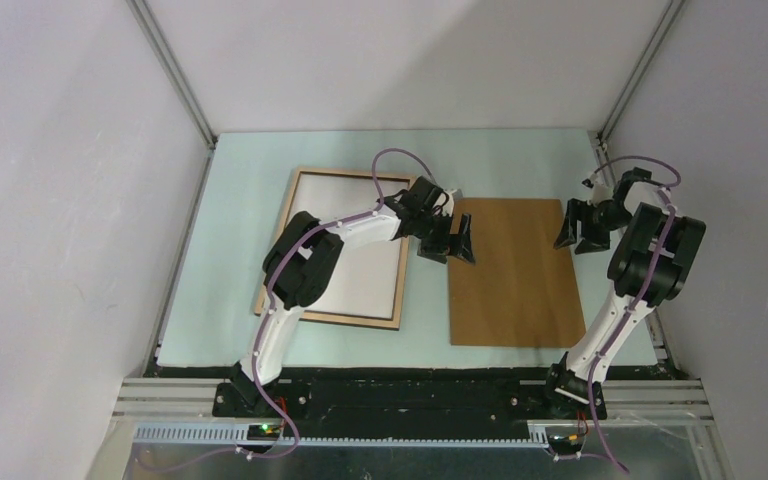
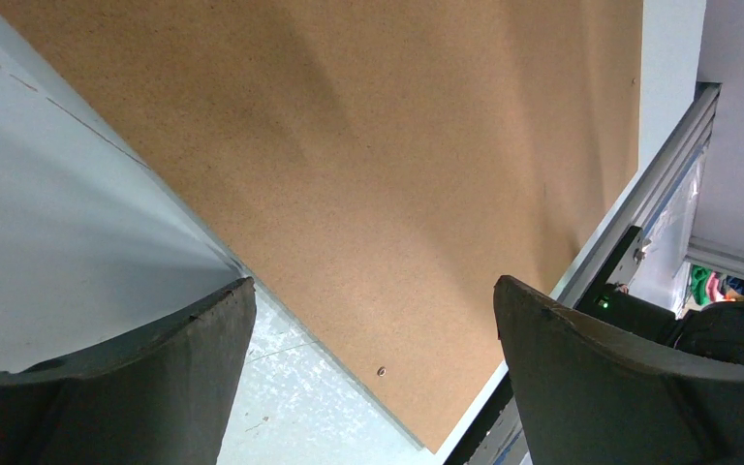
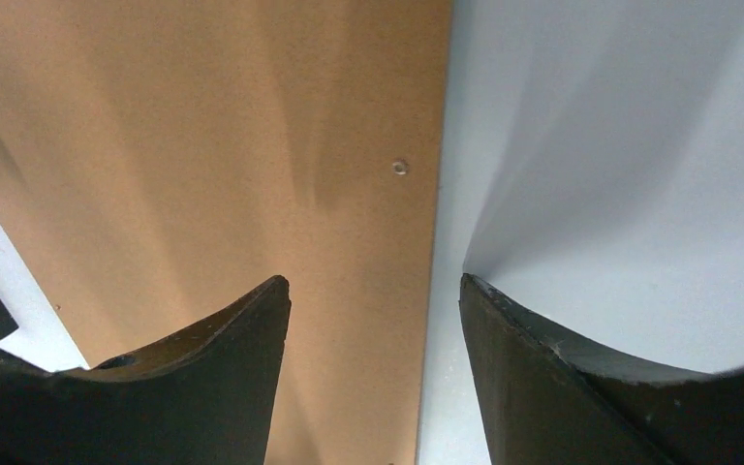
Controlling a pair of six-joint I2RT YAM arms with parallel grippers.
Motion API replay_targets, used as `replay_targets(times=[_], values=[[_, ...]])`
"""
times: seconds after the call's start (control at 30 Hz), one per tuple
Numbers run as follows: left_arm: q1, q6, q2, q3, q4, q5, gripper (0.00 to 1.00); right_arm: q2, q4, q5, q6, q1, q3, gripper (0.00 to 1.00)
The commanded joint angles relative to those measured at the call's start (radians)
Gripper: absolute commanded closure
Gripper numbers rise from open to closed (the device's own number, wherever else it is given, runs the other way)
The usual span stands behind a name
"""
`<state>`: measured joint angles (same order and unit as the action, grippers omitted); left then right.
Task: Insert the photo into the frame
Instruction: Turn over the photo frame item at the center of the board.
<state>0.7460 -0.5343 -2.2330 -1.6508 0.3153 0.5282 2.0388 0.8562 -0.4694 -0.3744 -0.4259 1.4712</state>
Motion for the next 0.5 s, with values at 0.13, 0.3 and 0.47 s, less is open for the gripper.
replay_targets(times=[0.13,0.3,0.47], values=[[0.008,-0.007,-0.023,0.028,0.016,-0.012,0.0,0.053,0.098,-0.021,-0.021,0.06,0.018,0.32],[0.009,-0.009,-0.02,0.033,0.011,-0.006,0.0,0.069,0.156,-0.076,-0.032,0.07,0.06,0.33],[0.013,-0.006,-0.017,0.039,0.007,-0.005,0.0,0.055,0.264,-0.258,-0.052,0.066,0.113,0.35]])
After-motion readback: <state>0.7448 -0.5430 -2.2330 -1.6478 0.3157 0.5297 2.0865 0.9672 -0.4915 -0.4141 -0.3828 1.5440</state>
